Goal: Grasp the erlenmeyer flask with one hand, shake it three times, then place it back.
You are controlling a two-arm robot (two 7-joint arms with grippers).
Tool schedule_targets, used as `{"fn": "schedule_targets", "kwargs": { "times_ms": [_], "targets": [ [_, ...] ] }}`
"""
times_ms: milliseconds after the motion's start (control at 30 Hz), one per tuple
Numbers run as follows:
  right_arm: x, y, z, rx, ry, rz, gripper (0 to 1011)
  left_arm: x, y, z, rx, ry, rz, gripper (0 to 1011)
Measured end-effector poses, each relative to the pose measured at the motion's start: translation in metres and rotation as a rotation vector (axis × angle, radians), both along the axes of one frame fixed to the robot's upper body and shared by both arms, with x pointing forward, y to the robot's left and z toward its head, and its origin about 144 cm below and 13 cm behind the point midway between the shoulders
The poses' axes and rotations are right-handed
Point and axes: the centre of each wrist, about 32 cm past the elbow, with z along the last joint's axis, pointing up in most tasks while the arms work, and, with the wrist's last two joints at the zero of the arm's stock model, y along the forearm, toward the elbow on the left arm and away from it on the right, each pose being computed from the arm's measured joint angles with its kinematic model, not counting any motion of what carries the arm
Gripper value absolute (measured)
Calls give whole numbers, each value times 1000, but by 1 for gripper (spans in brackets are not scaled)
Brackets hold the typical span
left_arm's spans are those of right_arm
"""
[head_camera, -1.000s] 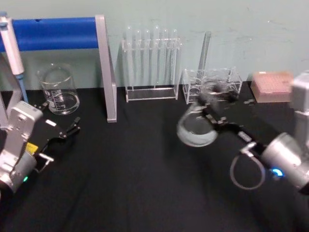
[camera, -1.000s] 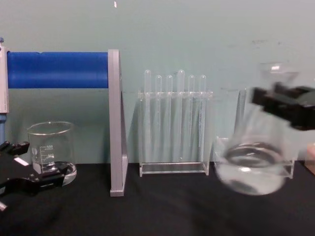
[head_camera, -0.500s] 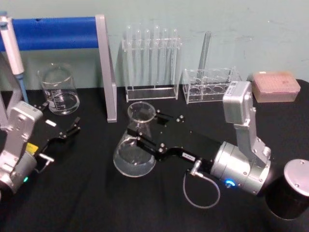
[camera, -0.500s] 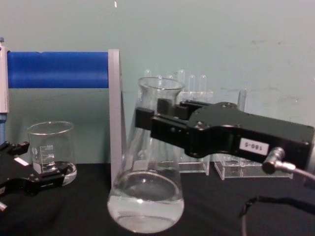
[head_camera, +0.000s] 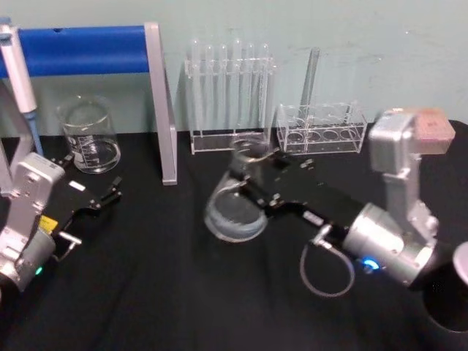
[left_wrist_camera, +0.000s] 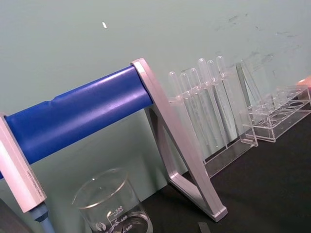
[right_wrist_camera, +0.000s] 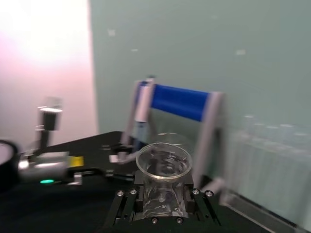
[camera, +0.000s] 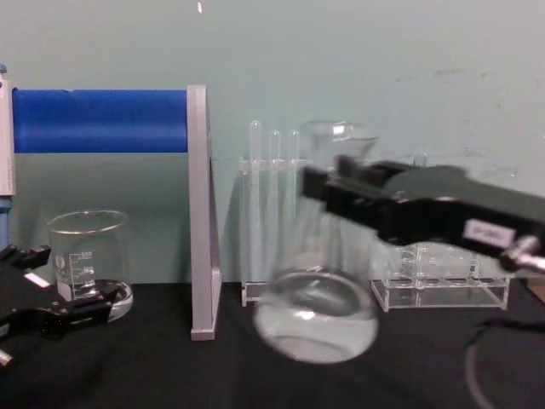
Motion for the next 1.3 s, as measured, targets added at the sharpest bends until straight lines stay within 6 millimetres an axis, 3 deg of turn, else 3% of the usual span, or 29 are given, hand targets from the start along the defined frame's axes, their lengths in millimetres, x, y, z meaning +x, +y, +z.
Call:
{"fn": "schedule_targets", "kwargs": {
  "times_ms": [433,667,967,1300],
  "targets": [
    [-25,-60,2,6,-21,-367,449,0,0,0,0,0,0,1001],
    [-40,-80,3,3,-20,-512,449,0,0,0,0,0,0,1001],
    [-42,-84,4,1,-17,-533,449,0,0,0,0,0,0,1001],
    [-19,-59,2,1,-11,-344,449,0,0,0,0,0,0,1001]
  ]
}}
